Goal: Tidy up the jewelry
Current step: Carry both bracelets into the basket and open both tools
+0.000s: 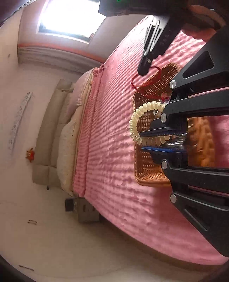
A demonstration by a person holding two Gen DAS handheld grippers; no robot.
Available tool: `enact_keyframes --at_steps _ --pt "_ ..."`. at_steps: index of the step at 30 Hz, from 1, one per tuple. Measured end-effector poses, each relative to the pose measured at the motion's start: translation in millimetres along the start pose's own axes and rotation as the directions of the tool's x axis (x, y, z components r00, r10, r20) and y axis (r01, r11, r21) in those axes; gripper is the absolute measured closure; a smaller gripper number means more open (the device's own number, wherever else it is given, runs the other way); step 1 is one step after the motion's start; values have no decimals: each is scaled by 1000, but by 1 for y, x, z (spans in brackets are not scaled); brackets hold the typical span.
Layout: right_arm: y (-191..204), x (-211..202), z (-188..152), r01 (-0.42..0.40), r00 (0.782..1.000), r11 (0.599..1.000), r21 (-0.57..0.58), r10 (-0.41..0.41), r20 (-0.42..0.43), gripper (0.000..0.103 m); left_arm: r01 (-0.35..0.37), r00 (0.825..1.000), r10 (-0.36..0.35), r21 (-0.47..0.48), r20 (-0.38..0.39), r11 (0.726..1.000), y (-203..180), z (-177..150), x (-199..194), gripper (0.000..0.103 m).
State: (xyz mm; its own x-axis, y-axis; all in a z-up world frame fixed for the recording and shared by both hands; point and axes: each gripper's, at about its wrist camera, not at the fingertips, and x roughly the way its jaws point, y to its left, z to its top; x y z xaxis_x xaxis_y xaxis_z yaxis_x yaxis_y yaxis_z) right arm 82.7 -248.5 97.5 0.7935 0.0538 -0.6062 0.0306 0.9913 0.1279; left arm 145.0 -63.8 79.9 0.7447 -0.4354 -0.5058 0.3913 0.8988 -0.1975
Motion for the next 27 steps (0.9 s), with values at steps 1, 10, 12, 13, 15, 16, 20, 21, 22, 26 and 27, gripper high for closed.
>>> enact_keyframes --at_steps 1,10,12,13,15,16,20,21,22,26,27 --pt "-1 11 2 5 1000 1000 8 -5 -14 100 -3 1000 3 -3 -15 1000 2 1 10 94" --pt "-15 96 -3 12 983 998 63 0 -184 100 -21 991 16 -32 -130 999 13 -17 68 94" --pt "-16 102 -7 6 980 997 72 8 -199 100 -23 990 19 -28 -142 999 14 -20 72 93" --pt "-15 102 -8 8 980 997 73 6 -199 100 -21 989 17 -26 -147 999 14 -21 73 93" --pt "-13 102 -9 4 979 997 75 12 -203 99 -18 988 14 -25 -153 1000 13 -22 73 88" --pt "-13 102 -10 0 978 997 76 16 -210 99 -16 988 12 -24 -155 1000 13 -23 72 80" --pt "-14 90 -8 9 981 998 66 4 -195 95 -4 991 0 -29 -131 1000 12 -21 57 67" --pt "-14 85 -7 9 983 998 62 2 -185 95 2 992 -6 -33 -122 999 11 -20 52 64" --pt "-13 76 -8 4 985 998 59 6 -173 95 4 993 -8 -35 -115 999 10 -18 46 61" --pt "-12 45 -8 -5 991 999 47 11 -136 95 22 998 -23 -28 -56 999 3 -16 8 51" --pt "-10 36 -9 -8 992 999 40 13 -123 94 26 999 -27 -25 -42 999 1 -16 -1 48"
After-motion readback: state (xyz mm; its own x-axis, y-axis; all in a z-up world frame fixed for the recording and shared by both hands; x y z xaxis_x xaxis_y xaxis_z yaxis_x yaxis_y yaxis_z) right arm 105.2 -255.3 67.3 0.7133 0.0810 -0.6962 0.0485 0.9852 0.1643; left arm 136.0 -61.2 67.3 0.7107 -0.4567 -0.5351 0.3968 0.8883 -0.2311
